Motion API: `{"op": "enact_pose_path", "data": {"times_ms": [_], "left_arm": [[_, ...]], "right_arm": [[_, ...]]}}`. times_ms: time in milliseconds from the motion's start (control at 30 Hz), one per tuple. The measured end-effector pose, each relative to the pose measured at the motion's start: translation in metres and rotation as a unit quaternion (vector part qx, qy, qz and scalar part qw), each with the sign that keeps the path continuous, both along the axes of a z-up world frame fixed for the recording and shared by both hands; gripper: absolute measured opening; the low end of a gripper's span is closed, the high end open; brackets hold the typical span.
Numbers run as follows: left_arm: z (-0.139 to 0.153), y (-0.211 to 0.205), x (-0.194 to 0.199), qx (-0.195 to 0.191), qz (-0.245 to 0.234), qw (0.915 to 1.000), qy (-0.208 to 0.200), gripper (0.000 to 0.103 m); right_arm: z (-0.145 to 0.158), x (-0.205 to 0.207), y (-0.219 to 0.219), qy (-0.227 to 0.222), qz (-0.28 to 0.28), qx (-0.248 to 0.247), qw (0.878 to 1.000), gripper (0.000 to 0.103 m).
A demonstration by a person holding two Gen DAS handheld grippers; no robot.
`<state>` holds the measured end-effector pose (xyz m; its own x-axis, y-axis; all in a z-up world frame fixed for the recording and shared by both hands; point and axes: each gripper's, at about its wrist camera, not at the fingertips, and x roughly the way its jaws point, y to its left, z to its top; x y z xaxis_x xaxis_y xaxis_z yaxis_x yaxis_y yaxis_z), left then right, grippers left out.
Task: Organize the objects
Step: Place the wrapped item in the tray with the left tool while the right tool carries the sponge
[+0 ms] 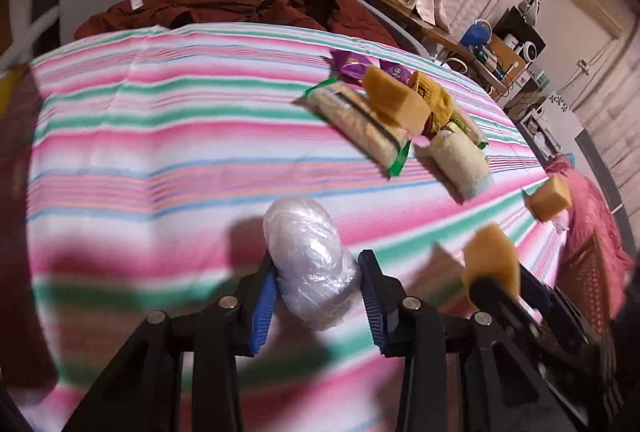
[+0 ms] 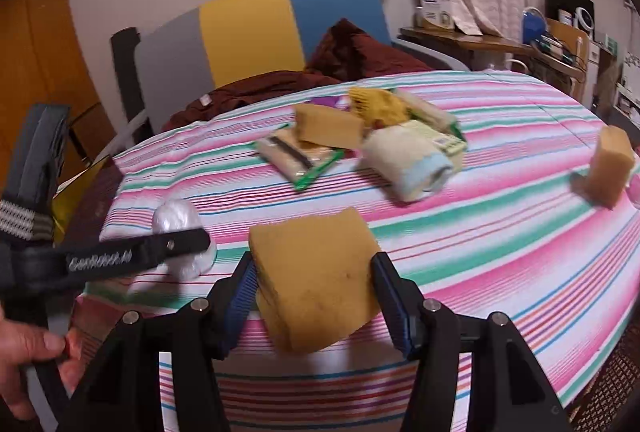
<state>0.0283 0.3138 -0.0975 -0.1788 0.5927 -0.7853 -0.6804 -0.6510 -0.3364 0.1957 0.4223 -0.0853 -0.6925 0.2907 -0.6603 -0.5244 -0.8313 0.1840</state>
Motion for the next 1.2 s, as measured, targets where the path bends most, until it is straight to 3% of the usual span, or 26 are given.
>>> {"op": "enact_pose_path", "data": {"times_ms": [200,533,833,1067,1100,1167,1200], "left_arm": [[0.019,-0.058,0.009,0.019,0.023,0.9995,0.006,0.04],[0.062,-0.157,-0.01,0.031,0.094,0.9928,0.067,0.04],[0.053,-0.241,-0.052,-0.003,0.181,0.9826,0.042,0.04],[0.036,-0.277,-0.071,-0.039,0.208,0.9771,0.022,0.041],[0.034,-0.281,-0.073,-0.046,0.21,0.9764,0.02,0.042],[0.033,-0.283,-0.075,-0.048,0.22,0.9742,0.021,0.055],[0.032,-0.287,-0.076,-0.047,0.227,0.9726,0.02,0.071]], "right_arm": [[0.003,-0.018,-0.028,0.004,0.033,0.0,0.999,0.058],[0.027,-0.042,-0.079,0.03,0.094,0.012,0.995,0.058],[0.066,-0.065,-0.126,0.07,0.152,0.032,0.985,0.058],[0.083,-0.086,-0.172,0.086,0.212,0.051,0.972,0.058],[0.085,-0.088,-0.177,0.087,0.218,0.052,0.971,0.058],[0.087,-0.094,-0.188,0.086,0.23,0.056,0.968,0.058],[0.087,-0.095,-0.192,0.085,0.234,0.056,0.967,0.058]]}}
